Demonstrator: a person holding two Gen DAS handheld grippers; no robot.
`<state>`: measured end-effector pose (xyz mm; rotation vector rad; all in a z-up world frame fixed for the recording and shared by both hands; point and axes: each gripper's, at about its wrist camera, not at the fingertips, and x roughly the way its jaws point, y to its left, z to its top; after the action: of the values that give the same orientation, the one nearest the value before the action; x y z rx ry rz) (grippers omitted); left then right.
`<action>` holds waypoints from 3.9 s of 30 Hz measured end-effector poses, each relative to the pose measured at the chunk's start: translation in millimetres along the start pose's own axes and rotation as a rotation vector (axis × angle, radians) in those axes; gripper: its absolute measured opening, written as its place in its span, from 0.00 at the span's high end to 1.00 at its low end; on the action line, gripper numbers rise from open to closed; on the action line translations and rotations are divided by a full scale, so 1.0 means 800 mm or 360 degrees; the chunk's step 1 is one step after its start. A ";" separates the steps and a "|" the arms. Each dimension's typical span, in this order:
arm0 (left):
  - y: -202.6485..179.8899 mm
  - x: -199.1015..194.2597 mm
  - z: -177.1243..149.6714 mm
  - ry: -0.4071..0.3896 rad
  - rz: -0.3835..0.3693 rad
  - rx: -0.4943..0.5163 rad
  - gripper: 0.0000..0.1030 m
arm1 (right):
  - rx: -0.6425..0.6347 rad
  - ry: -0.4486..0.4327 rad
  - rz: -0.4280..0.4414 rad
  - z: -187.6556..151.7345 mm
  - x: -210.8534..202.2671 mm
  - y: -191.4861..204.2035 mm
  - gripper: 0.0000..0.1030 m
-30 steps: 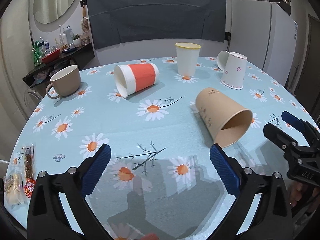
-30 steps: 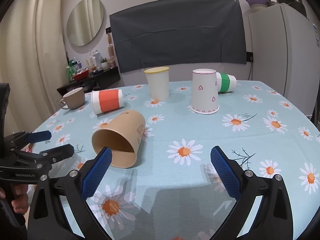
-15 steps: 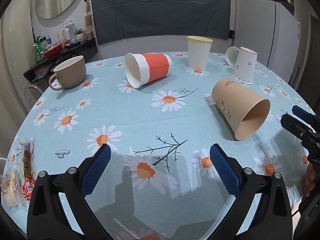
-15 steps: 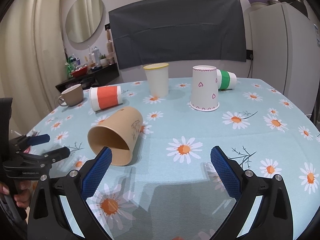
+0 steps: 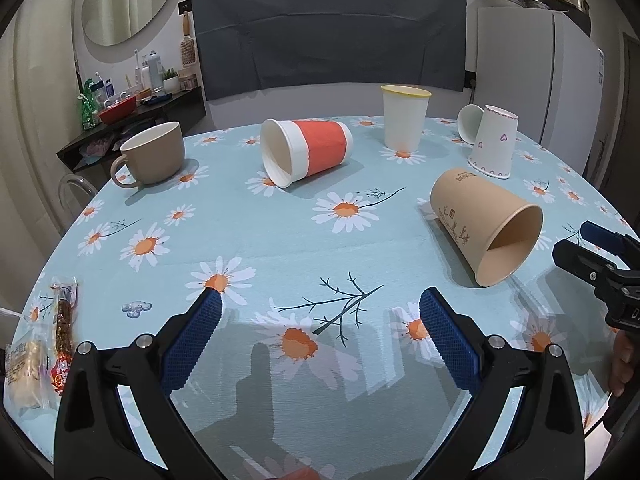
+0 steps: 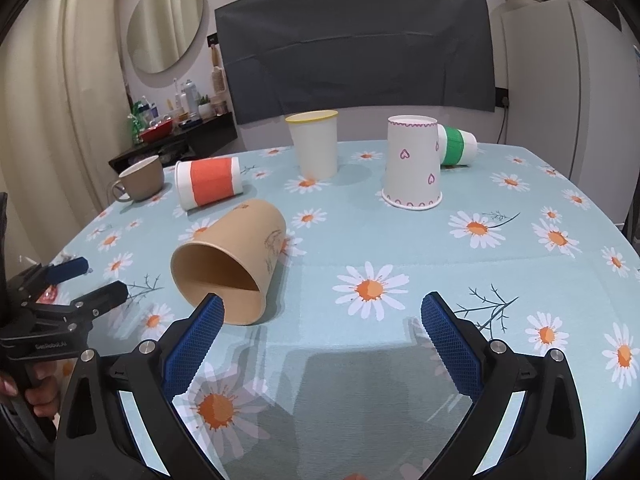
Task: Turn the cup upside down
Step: 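Move the right tool toward the tan kraft cup lying on its side, then grasp the tan kraft cup's base with the right tool and lift it, then rotate the held cup rim-down and set it on the table, open right tool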
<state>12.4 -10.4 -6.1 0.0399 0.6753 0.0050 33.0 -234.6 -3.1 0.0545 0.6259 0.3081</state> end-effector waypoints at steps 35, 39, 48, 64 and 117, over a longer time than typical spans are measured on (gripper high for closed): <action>0.007 -0.008 -0.001 -0.0068 -0.0226 -0.0018 0.06 | 0.0215 0.0945 0.0257 0.156 0.122 0.004 0.08; 0.006 -0.009 -0.001 -0.0077 -0.0236 -0.0013 0.06 | 0.0122 0.1138 0.0131 0.157 0.164 0.013 0.08; 0.008 -0.012 -0.002 -0.0092 -0.0282 -0.0023 0.06 | 0.0211 0.1467 0.0282 0.147 0.209 0.024 0.08; 0.013 -0.009 -0.002 -0.0066 -0.0322 -0.0056 0.06 | 0.0114 0.1385 0.0331 0.157 0.212 0.046 0.51; 0.012 -0.006 -0.003 -0.0068 -0.0229 -0.0058 0.06 | -0.0110 0.0103 -0.0044 0.021 0.005 0.016 0.08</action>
<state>7.2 -0.5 -4.7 -0.0433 0.6337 -0.1217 42.4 -220.9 10.3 -0.0307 0.6794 0.3056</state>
